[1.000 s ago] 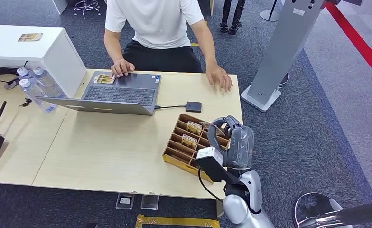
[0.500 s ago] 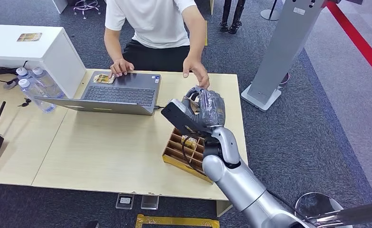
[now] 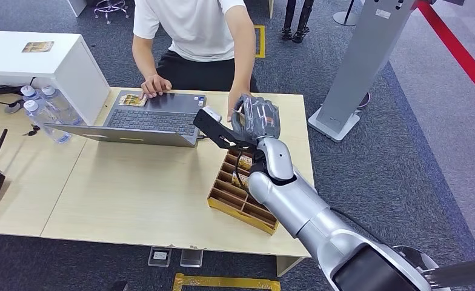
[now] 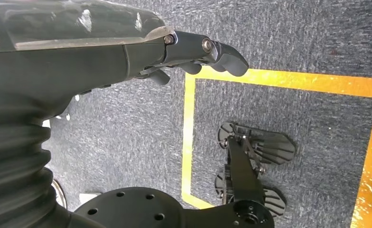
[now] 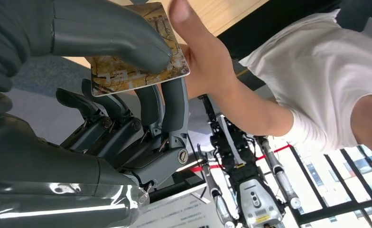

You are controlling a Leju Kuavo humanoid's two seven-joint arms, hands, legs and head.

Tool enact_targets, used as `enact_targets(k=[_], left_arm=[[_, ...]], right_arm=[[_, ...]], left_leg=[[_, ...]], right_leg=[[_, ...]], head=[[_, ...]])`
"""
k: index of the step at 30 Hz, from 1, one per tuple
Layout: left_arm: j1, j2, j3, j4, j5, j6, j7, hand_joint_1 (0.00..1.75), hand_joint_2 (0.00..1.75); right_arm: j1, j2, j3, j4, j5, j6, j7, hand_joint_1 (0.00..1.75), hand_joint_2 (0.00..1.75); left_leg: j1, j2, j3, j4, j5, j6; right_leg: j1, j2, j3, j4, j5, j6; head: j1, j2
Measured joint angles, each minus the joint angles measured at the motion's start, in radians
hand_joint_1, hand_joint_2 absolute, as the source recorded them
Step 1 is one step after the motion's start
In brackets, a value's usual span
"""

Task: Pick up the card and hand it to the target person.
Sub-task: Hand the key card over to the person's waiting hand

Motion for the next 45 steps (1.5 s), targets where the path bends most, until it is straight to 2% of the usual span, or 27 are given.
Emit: enact_targets(k=[5, 9, 15, 21, 28, 32, 36, 39, 45], left_arm=[[0.0, 0.0, -0.009, 0.0, 0.005, -0.001, 0.0, 0.0, 1.75], [0.0, 0.0, -0.013, 0.0, 0.011, -0.011, -0.004, 0.0, 1.75], [0.0, 0.0, -0.021, 0.0, 0.011, -0.04, -0.023, 0.0, 1.75], [0.003, 0.0, -0.023, 0.0, 0.033, -0.029, -0.025, 0.0, 1.75], [0.009, 0.0, -0.023, 0.0, 0.062, -0.002, -0.032, 0.0, 1.75], [0.013, 0.0, -0.023, 0.0, 0.079, 0.007, -0.032, 0.0, 1.75], [0.017, 0.0, -0.023, 0.0, 0.094, 0.01, -0.034, 0.0, 1.75], [0.022, 0.0, -0.022, 0.0, 0.099, 0.01, -0.035, 0.0, 1.75], [0.027, 0.002, -0.021, 0.001, 0.101, 0.01, -0.034, 0.0, 1.75]], right_arm=[[-0.04, 0.005, 0.01, 0.082, 0.008, -0.041, 0.019, 1.75, 1.75], [-0.059, 0.006, 0.017, 0.126, 0.01, -0.046, 0.027, 0.0, 1.75], [-0.073, 0.012, 0.02, 0.162, 0.003, -0.057, 0.016, 0.0, 1.75], [-0.075, 0.013, 0.021, 0.176, -0.031, -0.089, -0.014, 0.0, 1.75], [-0.035, -0.003, 0.009, 0.135, -0.145, -0.154, -0.111, 0.0, 1.75], [0.05, -0.037, -0.013, 0.021, -0.247, -0.149, -0.161, 0.0, 1.75], [0.18, -0.093, -0.037, -0.162, -0.38, -0.096, -0.204, 0.0, 1.75], [0.285, -0.151, -0.065, -0.323, -0.496, -0.025, -0.247, 0.0, 1.75], [0.494, -0.274, -0.127, -0.632, -0.783, 0.184, -0.371, 0.0, 1.75]], left_leg=[[0.0, 0.0, 0.0, 0.0, 0.0, 0.0], [0.0, 0.0, 0.0, 0.0, 0.0, 0.0], [0.0, 0.0, 0.0, 0.0, 0.0, 0.0], [0.0, 0.0, 0.0, 0.0, 0.0, 0.0], [0.0, 0.0, 0.001, 0.0, 0.0, 0.0], [0.0, 0.0, 0.002, 0.0, 0.0, 0.0], [0.0, 0.0, 0.002, 0.0, 0.0, 0.0], [0.0, 0.0, 0.002, 0.0, -0.001, 0.0], [0.0, 0.0, 0.002, 0.0, -0.001, 0.0]], right_leg=[[0.0, 0.0, 0.0, 0.0, 0.0, 0.0], [0.0, 0.0, 0.0, 0.0, 0.0, 0.0], [0.0, 0.0, 0.0, 0.0, 0.0, 0.0], [0.0, 0.0, 0.0, 0.0, 0.0, 0.0], [0.0, 0.0, 0.0, 0.0, 0.0, 0.0], [0.0, 0.001, 0.0, -0.001, 0.0, 0.0], [0.0, 0.0, 0.001, -0.001, 0.0, 0.0], [0.0, 0.001, 0.0, -0.002, 0.0, 0.0], [0.0, 0.001, 0.001, -0.002, 0.0, 0.0]], head=[[0.0, 0.0], [0.001, 0.0], [0.0, 0.0], [0.0, 0.0], [0.0, 0.0], [0.0, 0.0], [0.0, 0.0], [0.0, 0.0], [0.002, 0.0]])
